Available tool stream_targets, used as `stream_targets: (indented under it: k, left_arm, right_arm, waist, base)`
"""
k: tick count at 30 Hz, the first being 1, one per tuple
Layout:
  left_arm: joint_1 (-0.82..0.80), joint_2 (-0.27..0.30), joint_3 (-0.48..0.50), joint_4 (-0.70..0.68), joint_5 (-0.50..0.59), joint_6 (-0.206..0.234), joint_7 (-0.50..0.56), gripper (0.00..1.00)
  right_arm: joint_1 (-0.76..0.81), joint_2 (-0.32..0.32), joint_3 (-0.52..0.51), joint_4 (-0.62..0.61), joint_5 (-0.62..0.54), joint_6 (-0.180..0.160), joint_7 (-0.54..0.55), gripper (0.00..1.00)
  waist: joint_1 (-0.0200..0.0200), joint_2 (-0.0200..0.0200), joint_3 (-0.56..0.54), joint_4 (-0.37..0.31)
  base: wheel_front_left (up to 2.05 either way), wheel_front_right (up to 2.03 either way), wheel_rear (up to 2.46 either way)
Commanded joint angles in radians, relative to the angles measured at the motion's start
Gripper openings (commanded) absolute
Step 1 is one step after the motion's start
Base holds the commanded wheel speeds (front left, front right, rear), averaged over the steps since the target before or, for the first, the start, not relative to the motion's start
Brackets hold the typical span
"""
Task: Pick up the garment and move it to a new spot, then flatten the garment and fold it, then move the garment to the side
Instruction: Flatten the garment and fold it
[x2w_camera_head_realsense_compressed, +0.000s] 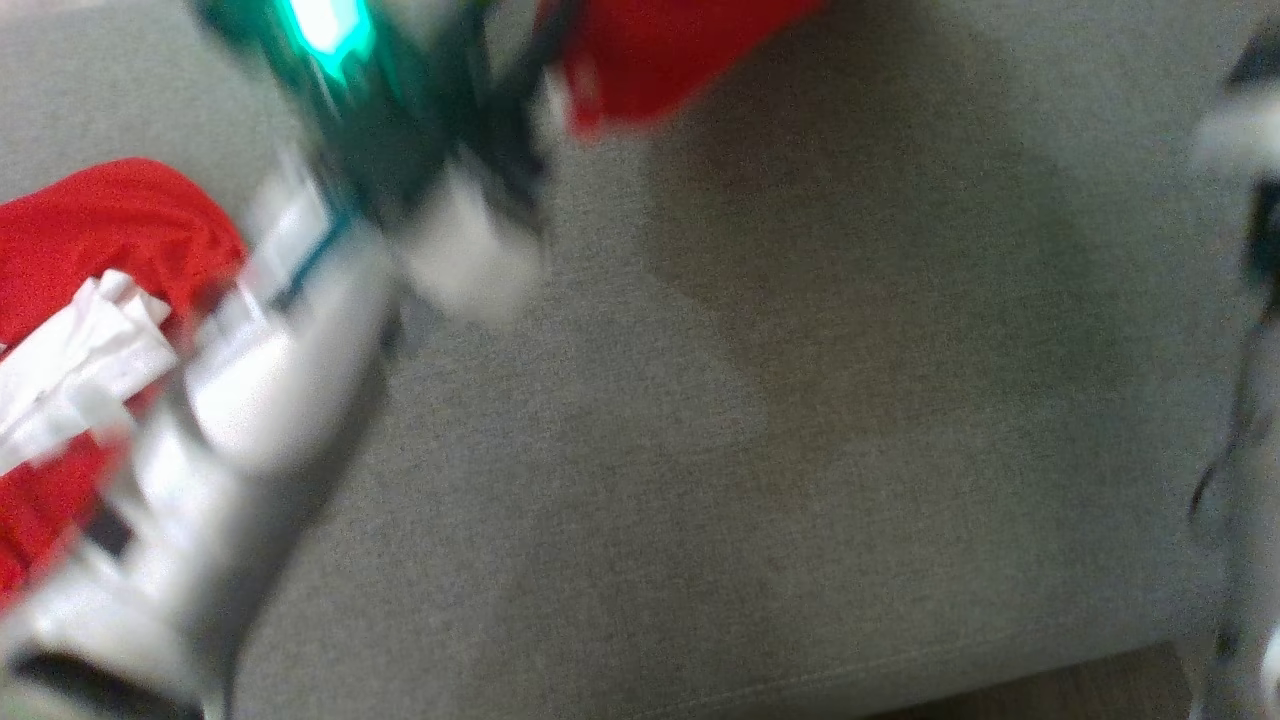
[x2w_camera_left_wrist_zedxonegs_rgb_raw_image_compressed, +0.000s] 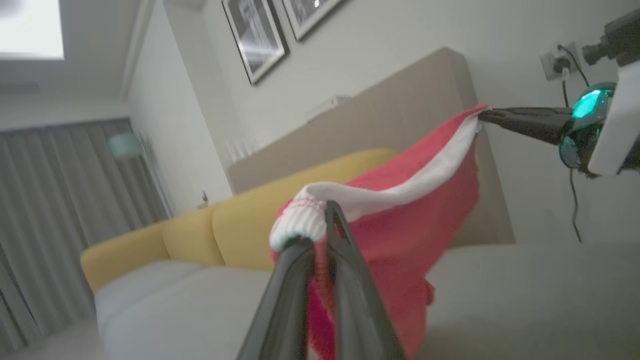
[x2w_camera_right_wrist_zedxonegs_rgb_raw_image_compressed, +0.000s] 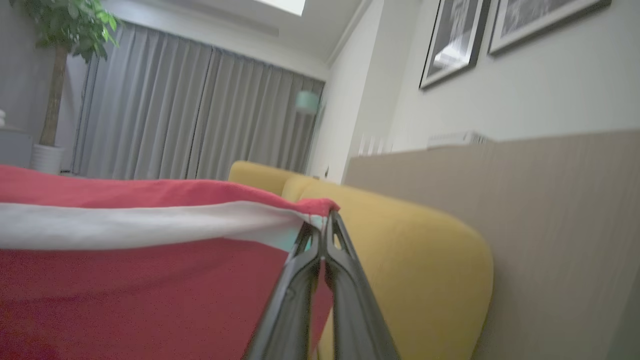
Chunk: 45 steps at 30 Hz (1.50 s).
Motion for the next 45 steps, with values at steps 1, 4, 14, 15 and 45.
stream_targets:
  k: [1,4,14,15,45]
  left_arm:
    - [0.055,0.035,0.014,-0.043,0.0,-0.006,-0.001,0.0]
    - [0.261,0.035,-0.024,-0.067,-0.007,-0.008,-0.001,0.0]
    - [0.659,0.045,-0.2,-0.145,-0.031,-0.021,-0.001,0.0]
    - [0.665,0.045,-0.217,-0.154,-0.042,-0.022,-0.001,0.0]
    - [0.185,-0.16,-0.286,0.153,-0.655,-0.024,0.003,0.0]
  right_arm:
    - [0.082,0.009,0.018,-0.033,0.013,0.007,-0.002,0.0]
    - [0.265,0.018,0.01,-0.041,0.033,0.007,-0.002,0.0]
    - [0.751,0.047,-0.116,-0.306,0.032,0.007,0.083,0.0]
    - [0.772,0.048,-0.127,-0.35,0.028,0.007,0.105,0.0]
    - [-0.047,-0.188,0.178,0.337,-0.065,0.007,0.223,0.0]
  waist:
    - [-0.0001,0.0,-0.01,0.007]
    - [-0.0001,0.0,-0.029,0.012]
    - [-0.0001,0.0,-0.093,0.03]
    - [-0.0001,0.0,-0.096,0.033]
    - [-0.0001,0.0,0.108,0.257]
  base:
    - [0.0,0.0,0.0]
    - [0.0,0.0,0.0]
    - [0.0,0.0,0.0]
    - [0.0,0.0,0.0]
    - [0.0,0.0,0.0]
